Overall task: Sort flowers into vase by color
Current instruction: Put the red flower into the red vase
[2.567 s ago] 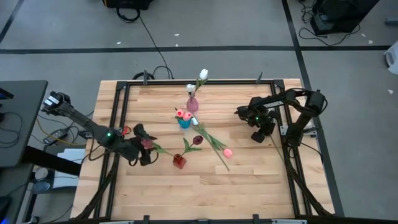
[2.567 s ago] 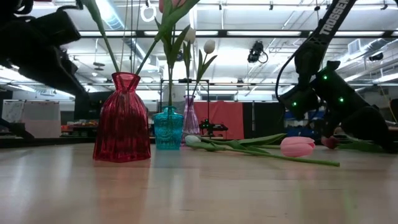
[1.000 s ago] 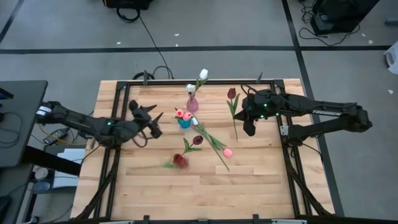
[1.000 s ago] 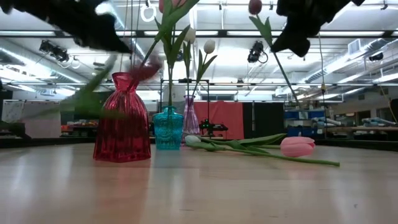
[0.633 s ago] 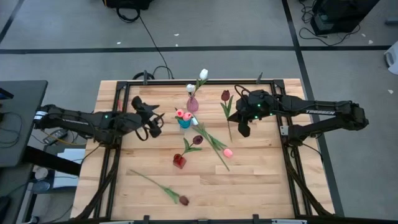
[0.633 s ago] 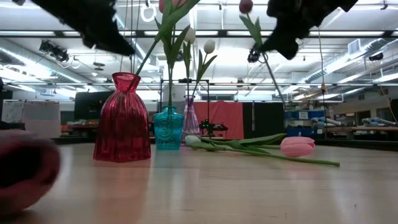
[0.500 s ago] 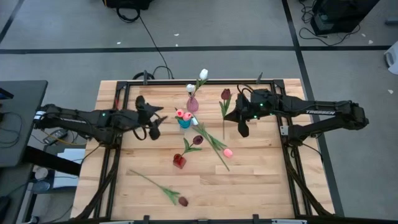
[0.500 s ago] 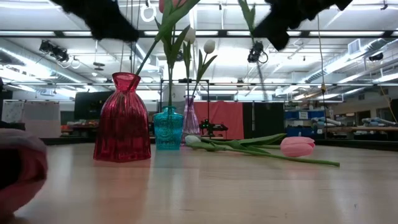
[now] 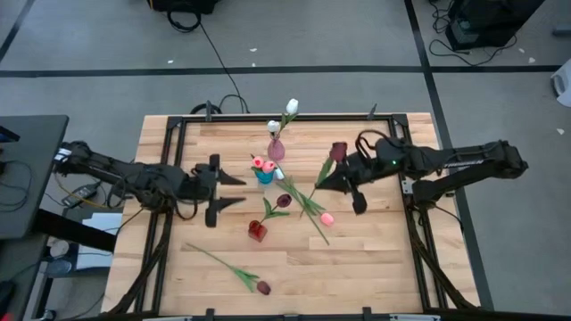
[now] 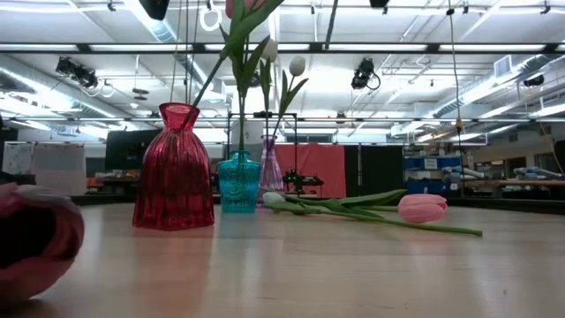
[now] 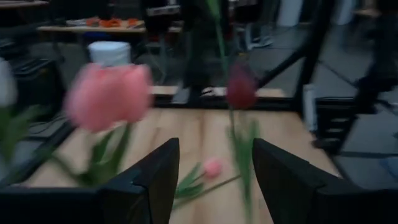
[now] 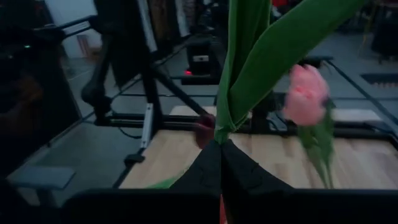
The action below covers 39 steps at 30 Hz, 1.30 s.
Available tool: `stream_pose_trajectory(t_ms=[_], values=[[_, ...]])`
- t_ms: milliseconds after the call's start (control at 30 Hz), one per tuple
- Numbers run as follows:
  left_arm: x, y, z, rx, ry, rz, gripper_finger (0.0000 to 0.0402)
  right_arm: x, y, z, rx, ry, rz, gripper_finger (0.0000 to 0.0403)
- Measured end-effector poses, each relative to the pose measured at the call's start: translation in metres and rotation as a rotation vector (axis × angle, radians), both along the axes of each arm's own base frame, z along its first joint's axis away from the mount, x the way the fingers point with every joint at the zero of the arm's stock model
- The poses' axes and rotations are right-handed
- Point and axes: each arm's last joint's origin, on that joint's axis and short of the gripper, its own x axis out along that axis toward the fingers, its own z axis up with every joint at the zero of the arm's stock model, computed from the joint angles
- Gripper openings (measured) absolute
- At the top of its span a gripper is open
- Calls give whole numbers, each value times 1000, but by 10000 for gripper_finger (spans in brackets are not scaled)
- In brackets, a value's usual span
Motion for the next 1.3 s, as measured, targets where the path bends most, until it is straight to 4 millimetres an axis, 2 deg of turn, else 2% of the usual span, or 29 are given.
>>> stream_pose_trajectory(t_ms=[133, 233, 333, 500, 767, 967, 1300], values=[[12, -15, -3, -3, -30, -47, 209, -2, 17, 13, -51, -45, -17, 5], [24, -20, -1, -3, -42, -32, 209, -1, 22, 26, -56, -56, -19, 5], [41, -25, 3, 13, -13, 1, 209, 8, 25, 30, -60, -51, -15, 5], [64, -33, 21, 73, 20, 7, 209, 29, 30, 33, -62, -2, -5, 5], [92, -43, 53, 104, 15, 7, 209, 56, 38, 41, -109, 85, 17, 5], [99, -43, 65, 97, 7, 16, 209, 64, 40, 53, -152, 85, 15, 5], [105, -34, 65, 70, -3, 55, 209, 69, 41, 60, -214, 7, 8, 5]])
